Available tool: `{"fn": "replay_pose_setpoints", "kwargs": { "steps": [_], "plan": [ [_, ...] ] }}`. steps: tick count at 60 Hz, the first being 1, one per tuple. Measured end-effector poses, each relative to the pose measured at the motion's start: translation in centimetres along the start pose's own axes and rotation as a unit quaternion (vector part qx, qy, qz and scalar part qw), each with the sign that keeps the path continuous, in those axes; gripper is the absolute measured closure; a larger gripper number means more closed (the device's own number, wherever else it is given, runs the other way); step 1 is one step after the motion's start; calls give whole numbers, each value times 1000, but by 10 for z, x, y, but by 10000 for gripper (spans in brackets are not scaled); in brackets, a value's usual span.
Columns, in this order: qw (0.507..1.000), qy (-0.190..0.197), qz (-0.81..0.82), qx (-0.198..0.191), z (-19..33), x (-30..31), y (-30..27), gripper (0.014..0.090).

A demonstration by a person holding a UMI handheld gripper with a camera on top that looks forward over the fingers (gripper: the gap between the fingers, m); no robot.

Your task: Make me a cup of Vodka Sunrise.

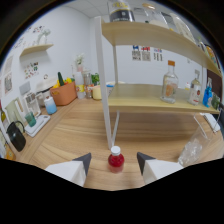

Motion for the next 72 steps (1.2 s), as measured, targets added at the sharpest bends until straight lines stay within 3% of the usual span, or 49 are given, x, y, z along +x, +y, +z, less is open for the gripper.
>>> {"fn": "replay_pose_setpoints", "kwargs": {
  "steps": [8, 15, 38, 72],
  "plan": [
    [999, -1, 7, 49, -54, 17, -43, 185],
    [998, 17, 13, 67, -98, 50, -56, 190],
    [996, 79, 23, 31, -170, 174, -11, 195],
    [979, 81, 20, 188, -194, 328, -261, 192]
  ]
}}
